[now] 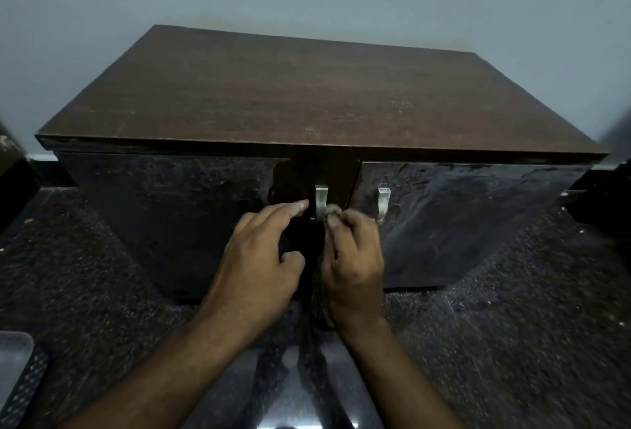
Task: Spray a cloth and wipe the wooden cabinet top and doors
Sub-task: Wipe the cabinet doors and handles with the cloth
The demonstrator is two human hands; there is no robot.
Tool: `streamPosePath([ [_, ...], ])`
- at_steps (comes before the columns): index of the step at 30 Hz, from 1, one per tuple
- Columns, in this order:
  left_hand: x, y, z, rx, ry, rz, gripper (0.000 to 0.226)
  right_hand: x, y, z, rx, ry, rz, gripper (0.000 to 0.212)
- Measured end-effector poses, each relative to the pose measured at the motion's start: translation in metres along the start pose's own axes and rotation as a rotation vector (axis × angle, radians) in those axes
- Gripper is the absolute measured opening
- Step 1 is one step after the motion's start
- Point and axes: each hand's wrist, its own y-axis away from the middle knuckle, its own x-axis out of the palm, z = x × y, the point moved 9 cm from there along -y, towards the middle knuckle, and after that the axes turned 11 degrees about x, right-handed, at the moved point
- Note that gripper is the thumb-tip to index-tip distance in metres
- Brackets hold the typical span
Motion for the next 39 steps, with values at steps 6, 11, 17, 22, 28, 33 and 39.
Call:
streamPosePath([
  [6, 0.0, 0.001, 0.0, 0.011, 0.001, -0.002, 0.067, -0.009, -0.006, -0.004, 0.08, -0.067, -0.006, 0.012],
  [11, 0.0, 0.0, 0.002, 0.017, -0.021, 0.0, 0.067, -0.024, -0.026, 0.012, 0.039, -0.009, -0.11, 0.008],
  [17, 0.0, 0.0, -0.002, 0.022, -0.011, -0.009, 0.067, 0.004, 0.01, -0.021, 0.24, -0.09, 0.057, 0.008],
  [22, -0.001, -0.002, -0.001, 0.011, -0.016, -0.025, 0.064, -0.016, -0.022, 0.002, 0.29, -0.236, 0.003, 0.018],
  [28, 0.007, -0.001, -0.002, 0.015, -0.044, 0.017, 0.068, 0.0, -0.01, 0.001, 0.384, -0.15, 0.159, 0.021],
  [33, 0.007, 0.0, -0.002, 0.021, -0.052, 0.034, 0.071, -0.004, -0.021, 0.001, 0.408, -0.196, 0.104, 0.02],
  [39, 0.007, -0.001, -0.001, 0.022, -0.047, 0.023, 0.071, -0.003, -0.024, 0.0, 0.429, -0.171, 0.178, 0.021],
])
